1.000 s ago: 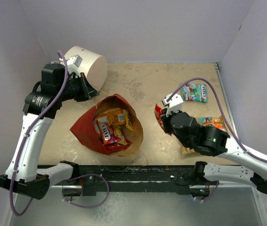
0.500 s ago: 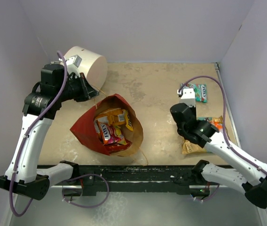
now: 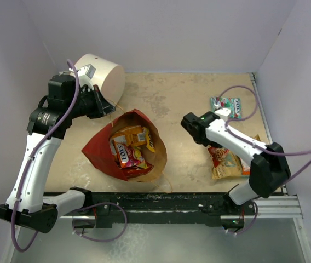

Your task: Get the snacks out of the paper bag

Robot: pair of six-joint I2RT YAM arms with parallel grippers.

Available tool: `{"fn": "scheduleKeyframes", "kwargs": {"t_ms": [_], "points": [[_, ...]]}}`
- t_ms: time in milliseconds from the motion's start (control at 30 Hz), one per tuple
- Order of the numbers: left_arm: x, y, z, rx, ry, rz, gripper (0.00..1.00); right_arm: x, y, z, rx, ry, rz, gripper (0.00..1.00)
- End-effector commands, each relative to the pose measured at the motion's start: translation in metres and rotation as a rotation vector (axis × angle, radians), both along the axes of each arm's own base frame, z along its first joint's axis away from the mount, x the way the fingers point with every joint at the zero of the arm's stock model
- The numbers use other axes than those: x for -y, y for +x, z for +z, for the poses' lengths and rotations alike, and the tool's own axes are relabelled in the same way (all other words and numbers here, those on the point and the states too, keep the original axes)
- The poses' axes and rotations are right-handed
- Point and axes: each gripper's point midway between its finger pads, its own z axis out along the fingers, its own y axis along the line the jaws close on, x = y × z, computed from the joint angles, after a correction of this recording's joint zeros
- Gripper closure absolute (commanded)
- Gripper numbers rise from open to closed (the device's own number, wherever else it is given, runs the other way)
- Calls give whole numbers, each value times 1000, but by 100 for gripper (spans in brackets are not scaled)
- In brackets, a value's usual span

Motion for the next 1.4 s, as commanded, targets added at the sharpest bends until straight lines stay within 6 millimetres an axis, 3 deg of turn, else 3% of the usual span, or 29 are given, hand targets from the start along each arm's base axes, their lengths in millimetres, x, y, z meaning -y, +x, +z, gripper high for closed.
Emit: {"fn": "scheduleKeyframes", "kwargs": {"t_ms": [0, 133, 300, 433, 733, 933, 1000, 1233, 1367], "points": [[-1, 2, 16, 75, -14, -1, 100, 39, -26, 14, 112, 97, -240, 100], [-1, 3, 14, 71, -16, -2, 100, 58, -33, 7, 61, 46, -303, 100], [0, 4, 14, 71, -20, -3, 100, 55, -48, -24, -60, 79, -390, 100], [-1, 4, 14, 71, -14, 3, 100, 59, -52, -35, -64, 76, -448, 100], [0, 5, 14, 65, -17, -1, 100, 50, -26, -53, -54, 118, -548, 100], [-1, 4, 16, 66, -17, 3, 100, 41, -5, -58, -35, 167, -563, 89], [-1, 3, 16, 65, -15, 6, 100, 40, -4, -64, -42, 183, -579, 87], [-2, 2, 15, 61, -14, 8, 100, 34, -4, -69, -31, 269, -593, 65], [1, 3, 15, 59, -23, -4, 100, 37, -12, -79, -51, 284, -614, 62]]}}
